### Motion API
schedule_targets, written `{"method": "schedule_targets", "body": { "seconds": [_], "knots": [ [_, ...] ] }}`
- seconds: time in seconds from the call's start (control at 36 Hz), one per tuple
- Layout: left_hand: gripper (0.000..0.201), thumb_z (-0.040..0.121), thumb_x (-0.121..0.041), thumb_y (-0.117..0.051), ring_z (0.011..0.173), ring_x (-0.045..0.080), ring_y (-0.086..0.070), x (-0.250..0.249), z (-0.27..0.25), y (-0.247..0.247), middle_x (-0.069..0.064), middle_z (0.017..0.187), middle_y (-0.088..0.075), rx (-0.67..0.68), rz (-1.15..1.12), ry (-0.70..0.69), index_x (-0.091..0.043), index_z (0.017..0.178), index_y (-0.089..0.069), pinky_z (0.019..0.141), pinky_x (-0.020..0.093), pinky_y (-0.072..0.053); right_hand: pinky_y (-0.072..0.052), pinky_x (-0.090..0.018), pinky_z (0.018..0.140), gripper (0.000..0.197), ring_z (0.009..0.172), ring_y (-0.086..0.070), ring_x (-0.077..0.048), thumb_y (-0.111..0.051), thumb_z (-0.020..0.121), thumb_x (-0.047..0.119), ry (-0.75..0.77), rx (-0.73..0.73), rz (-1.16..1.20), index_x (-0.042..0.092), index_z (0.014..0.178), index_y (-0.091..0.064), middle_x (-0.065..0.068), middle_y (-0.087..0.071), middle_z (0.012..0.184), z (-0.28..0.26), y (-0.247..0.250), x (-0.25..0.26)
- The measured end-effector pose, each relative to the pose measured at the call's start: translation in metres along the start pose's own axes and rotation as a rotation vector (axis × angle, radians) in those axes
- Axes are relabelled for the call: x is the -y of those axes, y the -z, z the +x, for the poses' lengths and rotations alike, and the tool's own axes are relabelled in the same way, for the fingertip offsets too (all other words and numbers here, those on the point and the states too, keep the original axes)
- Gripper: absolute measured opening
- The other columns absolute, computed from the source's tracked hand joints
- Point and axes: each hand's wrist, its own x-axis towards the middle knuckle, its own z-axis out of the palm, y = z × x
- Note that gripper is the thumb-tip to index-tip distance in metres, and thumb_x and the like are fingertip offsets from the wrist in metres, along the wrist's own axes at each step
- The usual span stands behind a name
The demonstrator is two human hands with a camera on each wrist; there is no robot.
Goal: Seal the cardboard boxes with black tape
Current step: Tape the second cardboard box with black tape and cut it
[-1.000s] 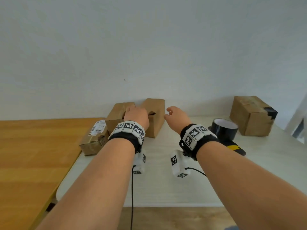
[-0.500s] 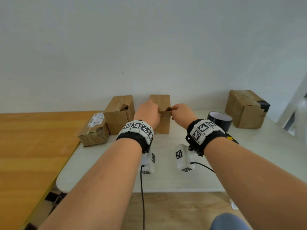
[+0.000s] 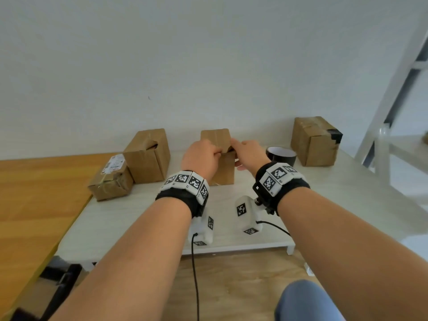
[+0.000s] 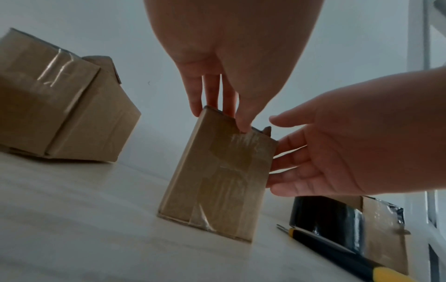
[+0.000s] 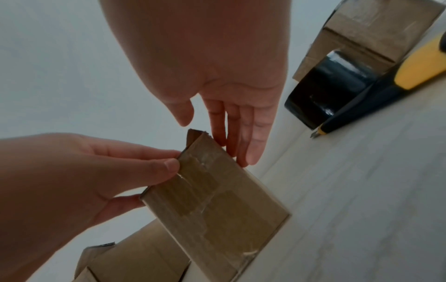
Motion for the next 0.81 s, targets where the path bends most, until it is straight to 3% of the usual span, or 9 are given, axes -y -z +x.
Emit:
{"method": "schedule_targets", "body": {
  "seconds": [0.11, 0.17, 0.28, 0.36, 0.42, 0.5, 0.61, 0.69, 0.81],
  "knots": [
    [0.031, 0.098, -0.022, -0.043, 0.100, 0.027, -0.058, 0.000, 0.002, 0.002, 0.009, 0.107, -0.063, 0.030, 0.012, 0.001, -0.020, 0.118, -0.067, 0.086, 0.039, -0.047, -0.058, -0.043, 0.082, 0.043, 0.087, -0.069, -0.031, -0.050, 0.091, 0.046, -0.032, -0.016, 0.013, 0.005, 0.089, -0.064, -0.015, -0.070, 0.096, 0.003, -0.002, 0.002],
    [0.031, 0.098, -0.021, -0.044, 0.101, 0.027, -0.058, 0.001, 0.002, 0.002, 0.009, 0.107, -0.064, 0.027, 0.005, 0.003, -0.020, 0.118, -0.067, 0.087, 0.040, -0.047, -0.058, -0.042, 0.080, 0.030, 0.084, -0.068, -0.031, -0.053, 0.091, 0.033, -0.046, 0.002, 0.037, 0.005, 0.084, -0.062, -0.018, -0.069, 0.096, 0.006, -0.002, 0.001],
    [0.031, 0.097, -0.022, -0.045, 0.103, 0.026, -0.058, 0.003, 0.001, -0.001, 0.007, 0.110, -0.064, 0.010, -0.001, 0.009, -0.020, 0.117, -0.068, 0.088, 0.040, -0.047, -0.057, -0.034, 0.068, 0.010, 0.077, -0.063, -0.024, -0.058, 0.089, 0.016, -0.055, 0.003, 0.108, 0.007, 0.091, -0.058, -0.014, -0.064, 0.091, 0.013, 0.001, -0.005],
    [0.030, 0.097, -0.023, -0.046, 0.105, 0.025, -0.058, 0.004, 0.002, -0.002, 0.006, 0.111, -0.064, 0.010, -0.019, 0.013, -0.021, 0.119, -0.067, 0.089, 0.039, -0.047, -0.058, -0.040, 0.083, 0.018, 0.089, -0.069, -0.032, -0.064, 0.087, 0.009, -0.058, -0.007, 0.150, -0.005, 0.098, -0.064, -0.022, -0.068, 0.098, 0.016, 0.004, -0.007],
    [0.031, 0.097, -0.023, -0.046, 0.107, 0.025, -0.058, 0.005, 0.003, -0.002, 0.005, 0.113, -0.065, 0.011, -0.026, 0.017, -0.021, 0.120, -0.066, 0.090, 0.037, -0.046, -0.057, -0.039, 0.086, 0.020, 0.094, -0.068, -0.032, -0.065, 0.088, 0.007, -0.049, -0.007, 0.184, -0.010, 0.100, -0.064, -0.024, -0.067, 0.100, 0.015, 0.006, -0.006],
    [0.030, 0.097, -0.023, -0.046, 0.107, 0.024, -0.058, 0.006, 0.004, -0.003, 0.004, 0.113, -0.065, 0.003, -0.032, 0.019, -0.021, 0.120, -0.067, 0.090, 0.035, -0.046, -0.057, -0.035, 0.085, 0.011, 0.090, -0.067, -0.029, -0.064, 0.089, 0.007, -0.052, 0.007, 0.202, -0.004, 0.091, -0.063, -0.022, -0.066, 0.098, 0.015, 0.007, -0.005],
    [0.030, 0.097, -0.022, -0.047, 0.106, 0.024, -0.059, 0.006, 0.004, -0.004, 0.005, 0.112, -0.066, -0.004, -0.038, 0.021, -0.019, 0.118, -0.068, 0.090, 0.037, -0.046, -0.057, -0.037, 0.084, 0.016, 0.091, -0.068, -0.029, -0.066, 0.089, 0.015, -0.059, 0.023, 0.176, -0.001, 0.088, -0.062, -0.020, -0.068, 0.101, 0.015, 0.008, -0.004],
    [0.030, 0.097, -0.022, -0.047, 0.105, 0.024, -0.059, 0.007, 0.004, -0.005, 0.004, 0.112, -0.066, -0.002, -0.045, 0.027, -0.020, 0.119, -0.067, 0.089, 0.035, -0.046, -0.058, -0.039, 0.082, 0.030, 0.089, -0.069, -0.029, -0.068, 0.088, 0.025, -0.056, 0.032, 0.150, -0.003, 0.098, -0.062, -0.018, -0.069, 0.101, 0.013, 0.004, -0.007],
    [0.030, 0.097, -0.024, -0.047, 0.107, 0.023, -0.057, 0.010, 0.005, -0.006, 0.004, 0.113, -0.064, -0.001, -0.046, 0.032, -0.023, 0.120, -0.066, 0.090, 0.036, -0.045, -0.059, -0.038, 0.082, 0.033, 0.090, -0.070, -0.029, -0.070, 0.086, 0.023, -0.039, -0.019, 0.191, -0.007, 0.099, -0.064, -0.021, -0.069, 0.101, 0.013, -0.001, -0.011]
  ]
}}
